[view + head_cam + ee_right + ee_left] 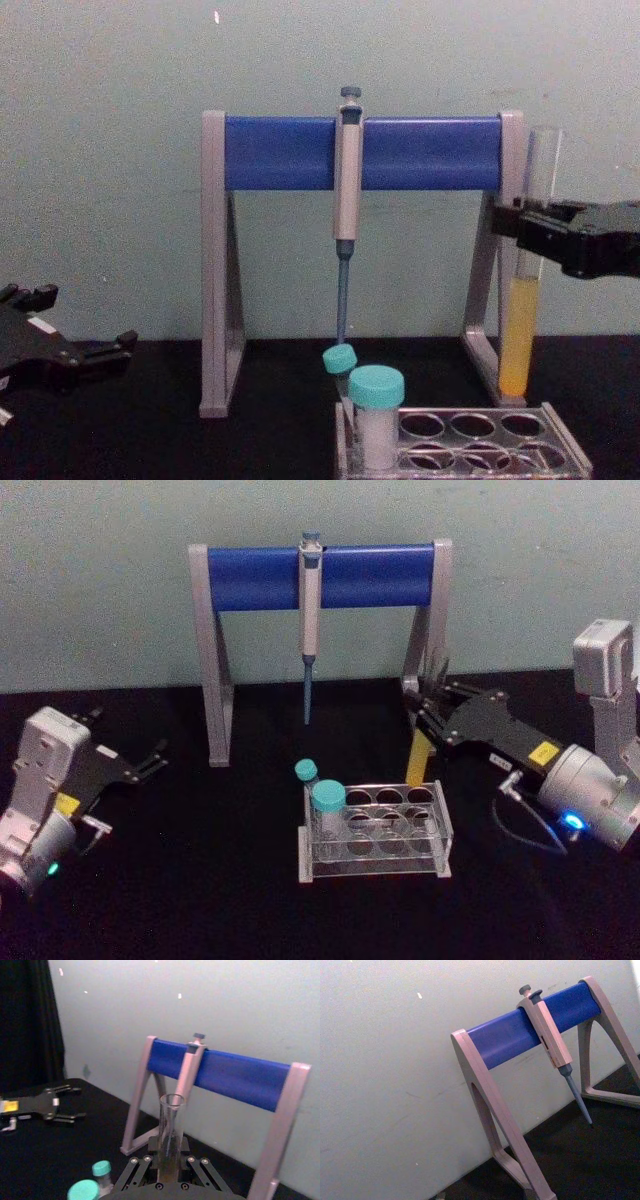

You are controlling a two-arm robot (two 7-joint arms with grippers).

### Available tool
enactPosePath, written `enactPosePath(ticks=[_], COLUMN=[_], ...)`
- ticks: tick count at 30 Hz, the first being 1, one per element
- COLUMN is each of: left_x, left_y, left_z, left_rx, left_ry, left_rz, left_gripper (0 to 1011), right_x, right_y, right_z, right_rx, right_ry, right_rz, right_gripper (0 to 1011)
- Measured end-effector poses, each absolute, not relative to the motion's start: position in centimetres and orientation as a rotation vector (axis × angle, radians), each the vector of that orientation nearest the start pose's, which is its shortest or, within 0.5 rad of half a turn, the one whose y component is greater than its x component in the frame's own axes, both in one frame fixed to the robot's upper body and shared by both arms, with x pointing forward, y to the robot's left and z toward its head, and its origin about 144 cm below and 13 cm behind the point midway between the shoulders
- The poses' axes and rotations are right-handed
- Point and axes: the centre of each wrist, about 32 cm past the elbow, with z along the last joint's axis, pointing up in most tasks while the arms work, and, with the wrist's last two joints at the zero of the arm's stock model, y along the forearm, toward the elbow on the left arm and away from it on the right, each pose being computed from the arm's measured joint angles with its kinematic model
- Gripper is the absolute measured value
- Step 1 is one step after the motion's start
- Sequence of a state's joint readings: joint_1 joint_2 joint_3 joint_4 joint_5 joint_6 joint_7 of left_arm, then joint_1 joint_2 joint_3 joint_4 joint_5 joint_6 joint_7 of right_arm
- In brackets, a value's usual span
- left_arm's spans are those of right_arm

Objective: Pick up the test tube from the test tube rack, shake it, then place it back into the test tube rack.

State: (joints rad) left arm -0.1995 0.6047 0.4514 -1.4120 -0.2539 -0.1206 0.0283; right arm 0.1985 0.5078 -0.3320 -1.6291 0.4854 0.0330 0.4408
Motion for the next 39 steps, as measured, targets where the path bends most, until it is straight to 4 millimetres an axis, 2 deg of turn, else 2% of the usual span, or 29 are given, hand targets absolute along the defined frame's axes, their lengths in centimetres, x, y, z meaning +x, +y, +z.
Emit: enactPosePath(ticks=[8, 21, 30, 39], left_x=[48.9, 48.9, 48.9, 48.9], left_y=[31.0, 31.0, 31.0, 31.0], left_z=[114.0, 114.0, 114.0, 114.0], left_rx=[0.304, 0.304, 0.304, 0.304], left_ry=[-0.285, -0.285, -0.285, -0.285], left_rz=[1.248, 1.248, 1.248, 1.248], left_gripper=[1010, 1010, 1010, 1010], right_x=[49.3, 52.9, 54.1, 53.4], right_y=[-25.6, -23.9, -24.1, -24.8], right_z=[120.7, 120.4, 120.6, 120.7], right_rx=[0.004, 0.040, 0.036, 0.029], right_ry=[-0.047, -0.051, -0.077, -0.082], right_rz=[-0.736, -0.690, -0.750, -0.829], right_gripper=[235, 235, 235, 235])
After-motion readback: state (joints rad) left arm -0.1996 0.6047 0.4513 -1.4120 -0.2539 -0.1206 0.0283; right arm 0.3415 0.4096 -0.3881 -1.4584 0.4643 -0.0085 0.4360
